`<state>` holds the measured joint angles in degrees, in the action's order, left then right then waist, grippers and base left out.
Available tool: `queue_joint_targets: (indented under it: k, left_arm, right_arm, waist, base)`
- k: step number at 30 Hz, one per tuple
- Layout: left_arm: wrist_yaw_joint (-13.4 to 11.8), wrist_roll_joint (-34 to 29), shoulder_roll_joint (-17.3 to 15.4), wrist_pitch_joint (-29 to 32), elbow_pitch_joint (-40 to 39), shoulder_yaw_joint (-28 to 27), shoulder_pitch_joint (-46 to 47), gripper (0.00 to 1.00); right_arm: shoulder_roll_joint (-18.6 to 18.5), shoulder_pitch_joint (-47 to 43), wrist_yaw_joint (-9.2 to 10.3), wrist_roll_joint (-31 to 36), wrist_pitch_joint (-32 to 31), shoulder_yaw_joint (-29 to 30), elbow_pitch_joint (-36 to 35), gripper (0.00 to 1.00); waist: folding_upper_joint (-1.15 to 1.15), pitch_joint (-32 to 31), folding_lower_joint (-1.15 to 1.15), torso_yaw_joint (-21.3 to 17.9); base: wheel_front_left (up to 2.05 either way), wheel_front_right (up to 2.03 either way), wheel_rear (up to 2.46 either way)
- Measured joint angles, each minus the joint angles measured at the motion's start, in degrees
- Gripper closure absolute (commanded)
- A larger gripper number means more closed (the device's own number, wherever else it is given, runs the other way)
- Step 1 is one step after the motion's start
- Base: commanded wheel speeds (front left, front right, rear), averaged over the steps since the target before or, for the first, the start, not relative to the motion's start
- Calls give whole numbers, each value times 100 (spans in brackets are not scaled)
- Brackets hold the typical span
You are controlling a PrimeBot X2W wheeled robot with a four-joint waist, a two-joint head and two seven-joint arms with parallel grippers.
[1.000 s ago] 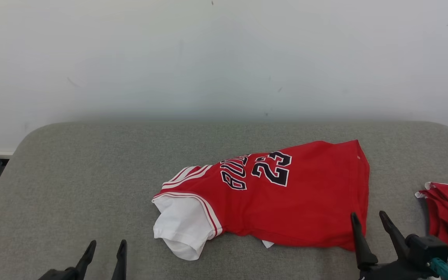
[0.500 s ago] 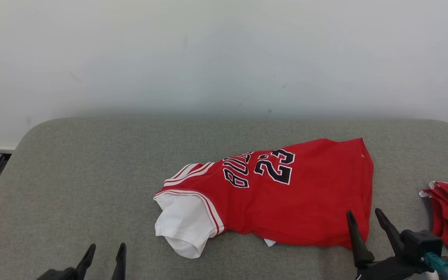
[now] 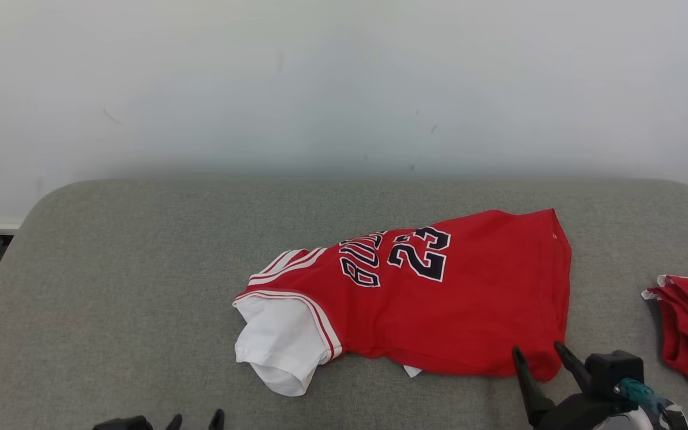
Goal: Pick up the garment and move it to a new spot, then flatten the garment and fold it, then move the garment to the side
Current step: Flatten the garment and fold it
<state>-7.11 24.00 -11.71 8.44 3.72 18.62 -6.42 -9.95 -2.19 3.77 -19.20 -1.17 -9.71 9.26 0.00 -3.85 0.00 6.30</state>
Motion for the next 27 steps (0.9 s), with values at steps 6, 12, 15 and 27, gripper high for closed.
queue_joint_targets:
  k: [6,12,15,27]
  left_arm:
    - [5,274,167,522,334,86,408,0]
    - [65,335,304,975,812,131,1158,0]
    - [64,392,432,1149,1156,135,1473,0]
    - [56,524,598,1481,2205,53,2210,0]
  right_arm:
    - [-22,70,65,8,-715,-63,155,0]
    - [-80,357,83,9,-1362,-146,234,0]
    - [-107,592,83,19,-1616,-210,330,0]
    - [-122,1044,20,26,-2285,-427,478,0]
  waist:
    - [0,17,0,-70]
    - [0,62,0,-125]
    - [0,103,0,-165]
    - [0,277,0,-380]
  base:
    - [0,0,0]
    - [0,0,0]
    - [0,0,0]
    - [0,0,0]
